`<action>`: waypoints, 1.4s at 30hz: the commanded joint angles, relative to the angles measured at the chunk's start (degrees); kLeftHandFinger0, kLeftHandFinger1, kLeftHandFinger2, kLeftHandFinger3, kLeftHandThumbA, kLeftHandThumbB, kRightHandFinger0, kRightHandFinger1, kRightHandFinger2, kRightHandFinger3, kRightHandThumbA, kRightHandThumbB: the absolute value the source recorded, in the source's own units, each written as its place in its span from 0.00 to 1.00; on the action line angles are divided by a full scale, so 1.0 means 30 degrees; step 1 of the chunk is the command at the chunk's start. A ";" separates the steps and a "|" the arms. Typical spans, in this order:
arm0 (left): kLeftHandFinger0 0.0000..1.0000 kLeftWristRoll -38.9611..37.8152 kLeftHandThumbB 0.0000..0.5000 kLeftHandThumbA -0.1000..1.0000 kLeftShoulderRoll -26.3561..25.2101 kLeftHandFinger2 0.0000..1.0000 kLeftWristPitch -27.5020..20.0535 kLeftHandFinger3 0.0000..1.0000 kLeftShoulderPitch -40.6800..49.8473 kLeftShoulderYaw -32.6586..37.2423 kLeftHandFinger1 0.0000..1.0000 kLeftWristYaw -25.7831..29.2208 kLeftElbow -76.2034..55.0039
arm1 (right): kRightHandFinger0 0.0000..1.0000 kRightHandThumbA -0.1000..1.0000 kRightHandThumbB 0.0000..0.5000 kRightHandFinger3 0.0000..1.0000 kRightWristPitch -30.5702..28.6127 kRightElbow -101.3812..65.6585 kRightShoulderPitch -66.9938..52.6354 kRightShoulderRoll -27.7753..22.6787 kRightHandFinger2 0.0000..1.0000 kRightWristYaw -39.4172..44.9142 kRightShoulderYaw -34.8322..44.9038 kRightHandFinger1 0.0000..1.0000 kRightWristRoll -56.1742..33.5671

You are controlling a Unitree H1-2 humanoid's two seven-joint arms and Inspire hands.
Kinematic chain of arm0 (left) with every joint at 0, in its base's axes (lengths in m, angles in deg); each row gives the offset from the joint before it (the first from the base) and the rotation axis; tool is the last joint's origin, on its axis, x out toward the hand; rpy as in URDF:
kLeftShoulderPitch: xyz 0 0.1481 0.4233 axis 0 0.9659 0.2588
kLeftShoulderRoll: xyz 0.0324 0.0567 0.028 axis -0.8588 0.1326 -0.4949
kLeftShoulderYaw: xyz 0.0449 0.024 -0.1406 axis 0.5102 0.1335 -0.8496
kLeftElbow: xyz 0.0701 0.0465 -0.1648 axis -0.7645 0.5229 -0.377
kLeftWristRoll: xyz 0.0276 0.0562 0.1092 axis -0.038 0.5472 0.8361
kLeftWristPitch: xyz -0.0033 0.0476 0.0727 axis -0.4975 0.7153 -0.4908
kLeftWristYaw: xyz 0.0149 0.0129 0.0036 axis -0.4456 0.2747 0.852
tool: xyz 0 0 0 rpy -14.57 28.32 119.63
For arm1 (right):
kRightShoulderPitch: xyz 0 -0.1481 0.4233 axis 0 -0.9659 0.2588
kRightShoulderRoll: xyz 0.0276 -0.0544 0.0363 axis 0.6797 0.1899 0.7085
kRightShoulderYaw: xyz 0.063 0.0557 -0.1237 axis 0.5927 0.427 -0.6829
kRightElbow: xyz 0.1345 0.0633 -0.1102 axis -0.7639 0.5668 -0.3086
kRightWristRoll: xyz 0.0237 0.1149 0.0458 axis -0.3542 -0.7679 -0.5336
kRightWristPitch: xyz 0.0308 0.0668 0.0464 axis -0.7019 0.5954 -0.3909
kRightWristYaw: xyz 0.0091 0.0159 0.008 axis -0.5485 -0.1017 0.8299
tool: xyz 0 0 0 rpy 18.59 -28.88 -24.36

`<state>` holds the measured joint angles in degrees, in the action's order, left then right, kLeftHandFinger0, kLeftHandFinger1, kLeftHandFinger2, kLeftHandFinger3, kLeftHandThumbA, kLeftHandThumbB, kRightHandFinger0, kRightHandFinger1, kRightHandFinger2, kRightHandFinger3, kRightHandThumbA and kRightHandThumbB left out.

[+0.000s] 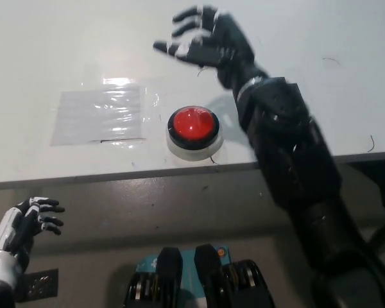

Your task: The robot uses its right hand to make a fist and press the red button kept in the middle of the desk

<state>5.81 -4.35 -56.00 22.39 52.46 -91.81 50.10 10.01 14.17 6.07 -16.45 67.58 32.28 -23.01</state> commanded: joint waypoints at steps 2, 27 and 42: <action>0.39 -0.0132 0.27 0.68 -0.0393 0.48 -0.0500 0.60 -0.0661 -0.0040 0.38 -0.0281 -0.0210 | 0.00 1.00 0.46 0.39 -0.2419 0.0633 -0.0086 0.0580 0.31 0.1332 0.0469 0.00 0.0429; 0.33 -0.0350 0.17 0.67 -0.0492 0.41 -0.1265 0.51 -0.1256 -0.0036 0.35 -0.0590 0.0428 | 0.00 1.00 0.47 0.34 -0.4014 0.4683 -0.3349 0.1773 0.21 0.2317 0.0520 0.00 0.1725; 0.44 -0.0143 0.16 0.70 -0.0727 0.50 -0.1520 0.59 -0.1346 0.0101 0.42 -0.0770 0.0580 | 0.00 1.00 0.53 0.43 -0.3851 0.5183 -0.3580 0.1540 0.31 0.2513 0.0889 0.00 0.2032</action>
<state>5.41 -4.64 -58.19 19.51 52.66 -92.59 52.15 -4.40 27.62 -3.66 -12.01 74.43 34.39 -17.89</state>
